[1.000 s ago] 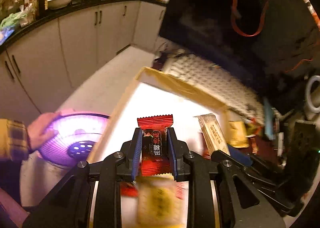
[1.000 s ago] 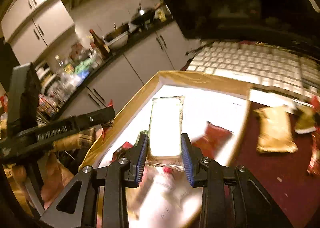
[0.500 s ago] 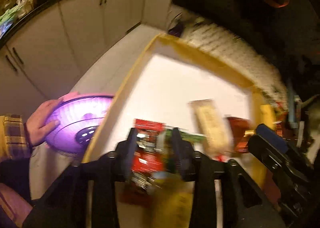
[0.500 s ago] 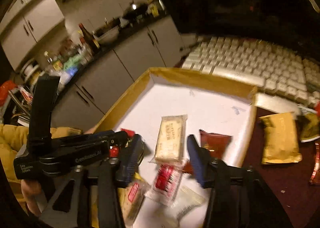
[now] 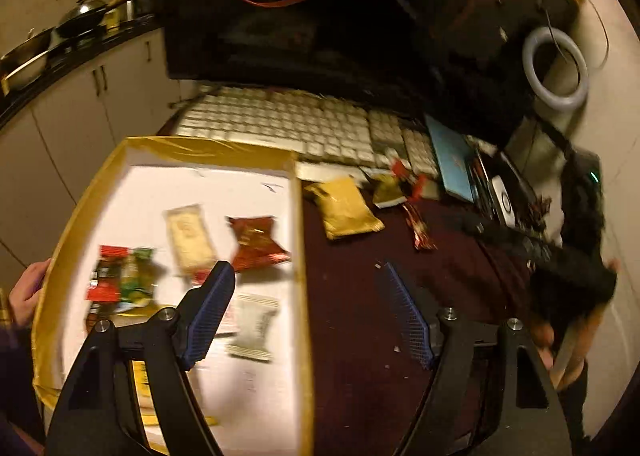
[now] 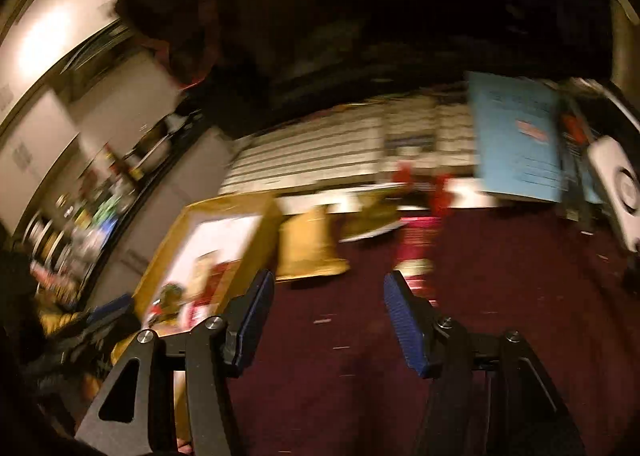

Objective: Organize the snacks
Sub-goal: 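Grasp the red chocolate bar with the right gripper while the left gripper grasps the gold bag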

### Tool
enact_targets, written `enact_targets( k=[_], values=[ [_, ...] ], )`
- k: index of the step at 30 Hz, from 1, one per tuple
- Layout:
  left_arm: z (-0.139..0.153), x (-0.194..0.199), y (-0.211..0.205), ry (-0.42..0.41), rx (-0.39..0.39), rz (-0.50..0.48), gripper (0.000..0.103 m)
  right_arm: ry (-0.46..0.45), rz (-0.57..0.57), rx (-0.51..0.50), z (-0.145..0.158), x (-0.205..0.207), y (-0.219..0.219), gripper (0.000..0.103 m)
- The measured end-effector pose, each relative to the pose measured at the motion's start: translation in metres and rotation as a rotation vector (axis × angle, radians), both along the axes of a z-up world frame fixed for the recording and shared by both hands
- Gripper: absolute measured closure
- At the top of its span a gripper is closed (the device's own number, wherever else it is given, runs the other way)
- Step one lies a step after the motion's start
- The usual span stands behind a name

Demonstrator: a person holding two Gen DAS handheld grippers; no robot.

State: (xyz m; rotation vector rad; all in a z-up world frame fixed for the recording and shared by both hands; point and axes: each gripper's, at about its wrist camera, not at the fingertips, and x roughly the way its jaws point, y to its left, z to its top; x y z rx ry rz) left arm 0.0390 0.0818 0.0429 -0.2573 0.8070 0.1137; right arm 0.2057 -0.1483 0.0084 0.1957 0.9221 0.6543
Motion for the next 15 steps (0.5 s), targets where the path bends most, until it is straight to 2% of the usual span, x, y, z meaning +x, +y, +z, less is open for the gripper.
enact_targets(
  k=[2, 3, 6, 8, 10, 12, 15],
  values=[
    [-0.004, 0.005, -0.008, 0.025, 0.002, -0.006, 0.027, 0.042, -0.035, -0.064, -0.012, 0.016, 0.0, 0.044],
    [-0.006, 0.007, -0.012, 0.04, 0.003, -0.006, 0.027, 0.05, -0.034, -0.094, -0.018, 0.023, 0.005, 0.048],
    [-0.009, 0.01, -0.019, 0.059, 0.008, -0.001, 0.027, 0.056, -0.033, -0.17, -0.031, 0.034, 0.024, 0.05],
    [-0.011, 0.012, -0.021, 0.069, 0.01, 0.003, 0.027, 0.039, -0.037, -0.23, -0.035, 0.035, 0.036, 0.056],
    [-0.013, 0.013, -0.023, 0.077, 0.006, 0.002, 0.027, -0.015, -0.03, -0.304, -0.04, 0.031, 0.045, 0.073],
    [-0.014, 0.014, -0.026, 0.081, 0.003, -0.004, 0.027, -0.062, -0.016, -0.381, -0.041, 0.024, 0.051, 0.077],
    [-0.016, 0.017, -0.025, 0.096, -0.009, -0.008, 0.027, -0.023, -0.016, -0.361, -0.038, 0.016, 0.042, 0.079]
  ],
)
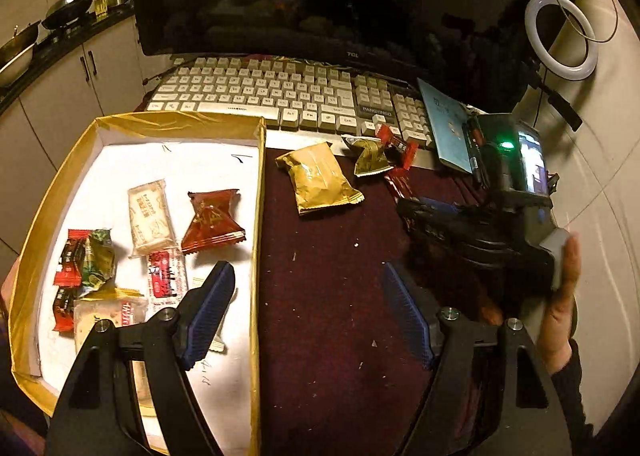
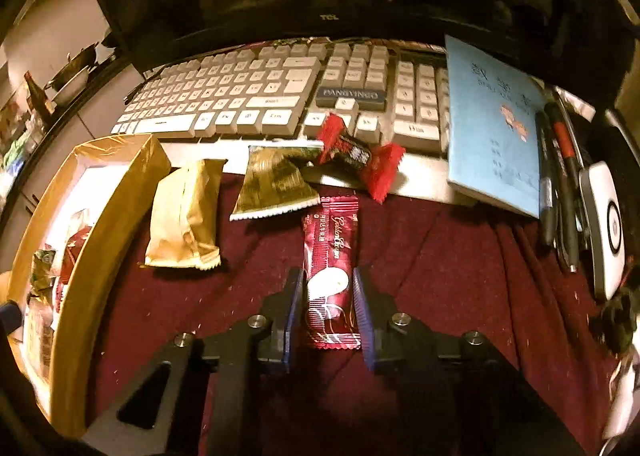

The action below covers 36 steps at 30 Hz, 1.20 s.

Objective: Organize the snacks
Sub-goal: 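Grasp the red chocolate bar with the right gripper while the left gripper grasps the gold bag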

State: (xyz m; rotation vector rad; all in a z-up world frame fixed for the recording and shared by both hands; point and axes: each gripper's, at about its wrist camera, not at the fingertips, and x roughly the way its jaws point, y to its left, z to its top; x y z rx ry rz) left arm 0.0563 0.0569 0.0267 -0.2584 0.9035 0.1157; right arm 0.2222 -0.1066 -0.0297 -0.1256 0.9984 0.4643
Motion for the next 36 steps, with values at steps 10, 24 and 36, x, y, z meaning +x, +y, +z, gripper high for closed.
enact_targets(
  k=[10, 24, 36],
  values=[
    [-0.009, 0.024, -0.014, 0.059, -0.004, -0.014, 0.027, -0.04, -0.066, 0.15, 0.002, -0.041, -0.071, 0.079],
    [-0.022, 0.066, -0.019, 0.109, -0.015, -0.035, 0.027, -0.036, -0.061, 0.21, -0.004, -0.037, -0.078, 0.078],
    [-0.04, 0.139, -0.008, 0.19, 0.062, 0.034, 0.027, -0.048, -0.037, 0.17, -0.004, -0.04, -0.073, 0.078]
  ],
)
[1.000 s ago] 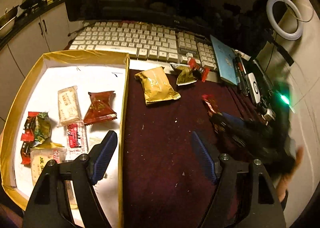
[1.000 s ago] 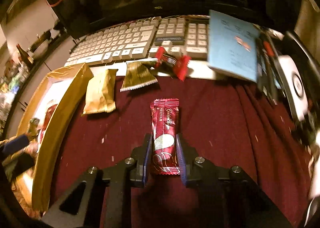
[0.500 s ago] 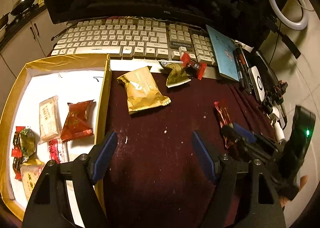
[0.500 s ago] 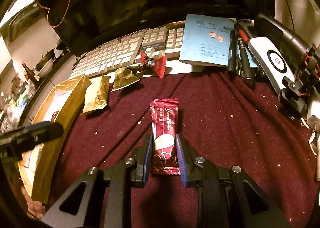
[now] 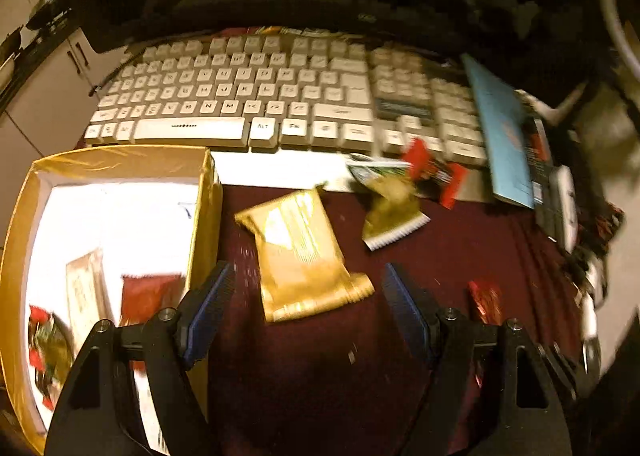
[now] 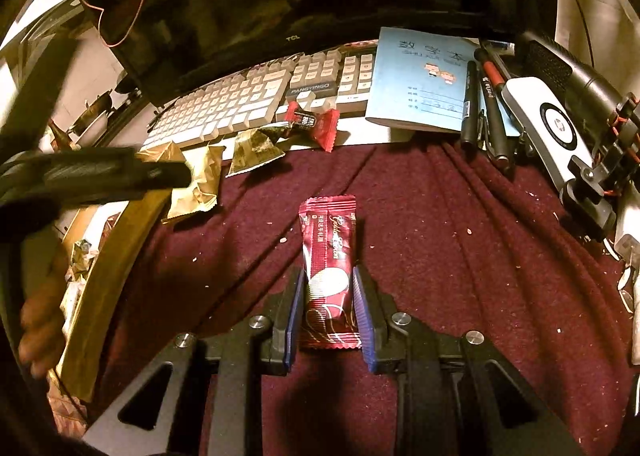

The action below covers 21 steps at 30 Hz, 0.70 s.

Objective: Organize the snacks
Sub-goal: 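Grasp the red chocolate bar with the right gripper while the left gripper grasps the gold bag, then carry the chocolate bar and gold bag into the white box and release them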

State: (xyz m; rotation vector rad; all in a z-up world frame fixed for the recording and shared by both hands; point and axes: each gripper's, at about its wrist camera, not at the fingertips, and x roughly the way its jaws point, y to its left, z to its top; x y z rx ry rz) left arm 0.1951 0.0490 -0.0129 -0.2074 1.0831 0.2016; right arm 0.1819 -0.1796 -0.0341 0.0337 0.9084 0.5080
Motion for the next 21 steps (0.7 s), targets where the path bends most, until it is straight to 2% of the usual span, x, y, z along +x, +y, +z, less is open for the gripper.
enact_targets(
  k=[2, 5, 7, 11, 15, 19, 21],
  values=[
    [-0.009, 0.013, 0.004, 0.032, -0.009, 0.022, 0.03, -0.002, 0.004, -0.006, 0.0, 0.0, 0.001, 0.078],
    [-0.019, 0.021, 0.004, 0.065, 0.02, 0.034, 0.04, -0.003, 0.011, -0.009, 0.0, 0.0, 0.002, 0.078],
    [-0.026, 0.022, 0.0, 0.072, 0.072, 0.023, 0.058, -0.003, 0.012, -0.008, 0.0, 0.001, 0.002, 0.078],
    [-0.024, 0.005, -0.003, 0.063, 0.047, 0.006, 0.059, -0.005, 0.02, -0.01, 0.0, 0.001, 0.003, 0.078],
    [-0.025, -0.038, -0.019, 0.081, 0.004, -0.042, 0.059, -0.004, 0.023, -0.003, 0.0, 0.001, 0.002, 0.079],
    [-0.027, -0.072, -0.042, 0.064, 0.043, -0.125, 0.058, -0.004, 0.027, -0.002, 0.0, 0.001, 0.002, 0.079],
    [-0.027, -0.077, -0.043, 0.038, 0.051, -0.114, 0.058, -0.004, 0.027, -0.002, 0.0, 0.001, 0.002, 0.079]
  ],
)
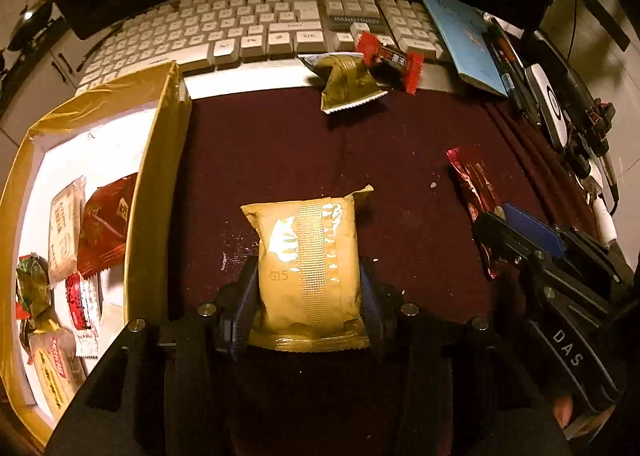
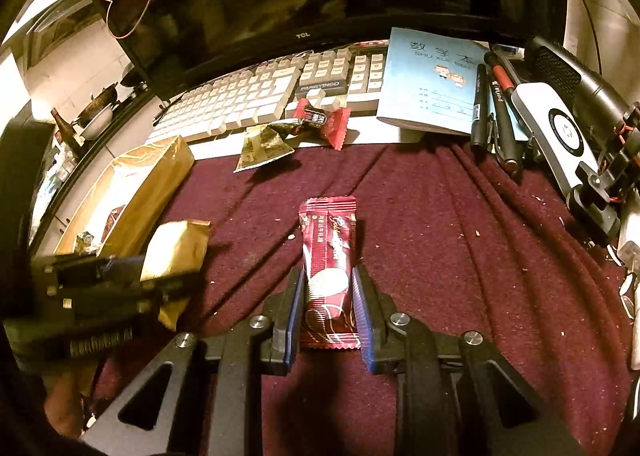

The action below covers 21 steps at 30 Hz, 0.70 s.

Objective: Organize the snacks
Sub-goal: 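Carry the chocolate bar and gold bag into the white box and release them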

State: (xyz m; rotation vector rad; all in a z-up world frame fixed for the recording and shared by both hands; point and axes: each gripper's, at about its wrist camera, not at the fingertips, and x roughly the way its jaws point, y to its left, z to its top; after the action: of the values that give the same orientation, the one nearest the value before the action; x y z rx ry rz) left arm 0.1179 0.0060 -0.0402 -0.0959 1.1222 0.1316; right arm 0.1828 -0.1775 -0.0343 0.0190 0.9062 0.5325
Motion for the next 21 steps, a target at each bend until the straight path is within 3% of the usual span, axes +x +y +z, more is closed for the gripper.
enact_targets(
  k=[4, 11, 14, 21],
  values=[
    [0.001, -0.004, -0.002, -0.02, 0.003, -0.001, 0.06, -0.005, 0.004, 0.009, 0.001, 0.0, 0.0, 0.079],
    [0.038, -0.059, 0.008, -0.149, -0.198, -0.015, 0.06, -0.033, 0.013, 0.055, 0.006, -0.006, -0.004, 0.079],
    [0.063, -0.081, 0.032, -0.221, -0.248, 0.034, 0.06, -0.058, 0.02, 0.071, 0.01, -0.01, -0.003, 0.079],
    [0.089, -0.116, 0.121, -0.327, -0.234, 0.218, 0.06, -0.058, 0.128, 0.18, 0.037, -0.04, 0.034, 0.079]
  ],
)
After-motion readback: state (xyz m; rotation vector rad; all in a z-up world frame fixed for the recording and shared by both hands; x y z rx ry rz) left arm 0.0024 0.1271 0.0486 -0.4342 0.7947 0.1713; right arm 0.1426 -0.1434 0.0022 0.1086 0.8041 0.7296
